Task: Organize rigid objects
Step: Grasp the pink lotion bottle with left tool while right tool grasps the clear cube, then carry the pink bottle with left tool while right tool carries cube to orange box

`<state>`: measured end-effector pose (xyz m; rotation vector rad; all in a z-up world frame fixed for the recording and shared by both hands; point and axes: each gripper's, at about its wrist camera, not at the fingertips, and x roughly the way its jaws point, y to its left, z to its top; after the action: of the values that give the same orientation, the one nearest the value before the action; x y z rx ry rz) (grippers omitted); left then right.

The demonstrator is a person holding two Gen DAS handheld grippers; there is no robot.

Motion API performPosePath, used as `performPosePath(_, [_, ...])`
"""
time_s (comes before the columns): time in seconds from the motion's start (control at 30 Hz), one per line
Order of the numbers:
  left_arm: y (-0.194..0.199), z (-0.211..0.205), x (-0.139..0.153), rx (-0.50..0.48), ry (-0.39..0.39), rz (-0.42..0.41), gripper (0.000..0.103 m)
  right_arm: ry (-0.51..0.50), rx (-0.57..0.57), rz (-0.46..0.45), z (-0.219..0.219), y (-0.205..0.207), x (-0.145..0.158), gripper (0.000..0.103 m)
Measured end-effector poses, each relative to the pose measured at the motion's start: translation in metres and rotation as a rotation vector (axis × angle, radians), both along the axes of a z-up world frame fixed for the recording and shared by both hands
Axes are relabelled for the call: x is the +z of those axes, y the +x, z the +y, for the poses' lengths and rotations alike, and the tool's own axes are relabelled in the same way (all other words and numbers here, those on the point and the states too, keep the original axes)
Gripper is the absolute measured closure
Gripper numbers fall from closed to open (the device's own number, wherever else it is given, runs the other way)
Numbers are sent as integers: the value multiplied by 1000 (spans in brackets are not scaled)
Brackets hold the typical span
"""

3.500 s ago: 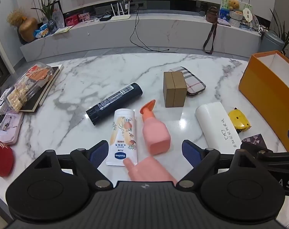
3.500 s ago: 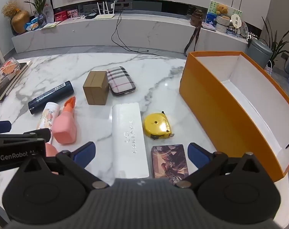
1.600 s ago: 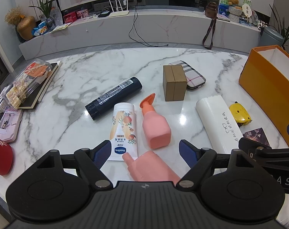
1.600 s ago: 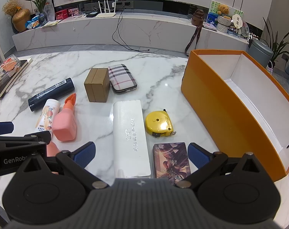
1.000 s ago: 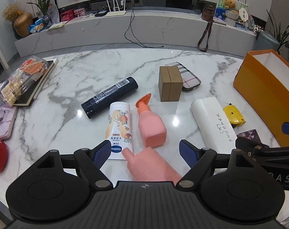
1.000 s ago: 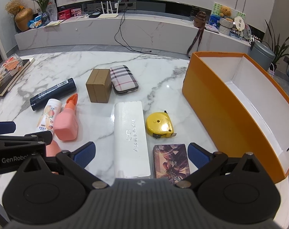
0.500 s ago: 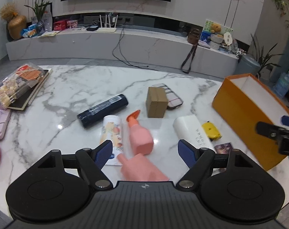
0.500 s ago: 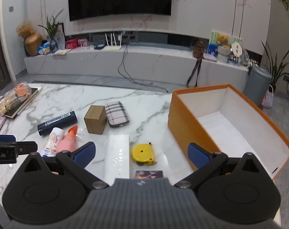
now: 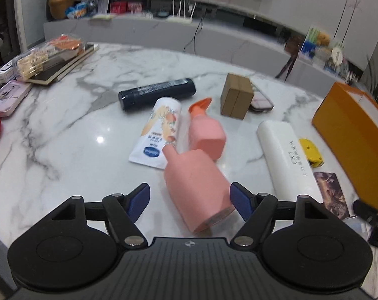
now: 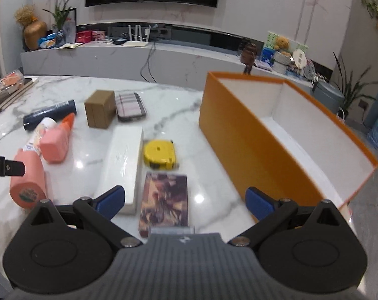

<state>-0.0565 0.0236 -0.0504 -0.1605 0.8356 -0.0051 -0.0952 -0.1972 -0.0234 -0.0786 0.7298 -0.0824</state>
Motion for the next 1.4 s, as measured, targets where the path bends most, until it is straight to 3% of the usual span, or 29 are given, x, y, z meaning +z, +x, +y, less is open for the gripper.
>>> performPosePath(0.17, [-3, -5, 0, 26, 36, -26, 17, 30, -18, -1, 0, -12, -23, 3])
performPosePath(0.27, [-3, -1, 0, 45, 22, -27, 17, 25, -20, 2, 1, -16, -34, 10])
performPosePath(0.47, [-1, -9, -8, 17, 48, -20, 17, 41, -42, 41, -6, -13, -49, 11])
performPosePath(0.8, [2, -11, -32, -27, 77, -21, 22, 52, -32, 8, -12, -14, -63, 13])
performPosePath(0.9, [2, -11, -37, -36, 73, -15, 24, 56, -28, 7, -14, -14, -67, 25])
performPosePath(1.07, [3, -13, -40, -54, 64, -13, 29, 64, -15, 0, -14, -15, -66, 30])
performPosePath(1.2, [5, -13, -42, -61, 58, -27, 35, 74, 3, -8, -12, -17, -65, 44])
performPosePath(1.4, [5, -17, -44, -73, 84, -42, 39, 59, 25, -17, -7, -22, -67, 56])
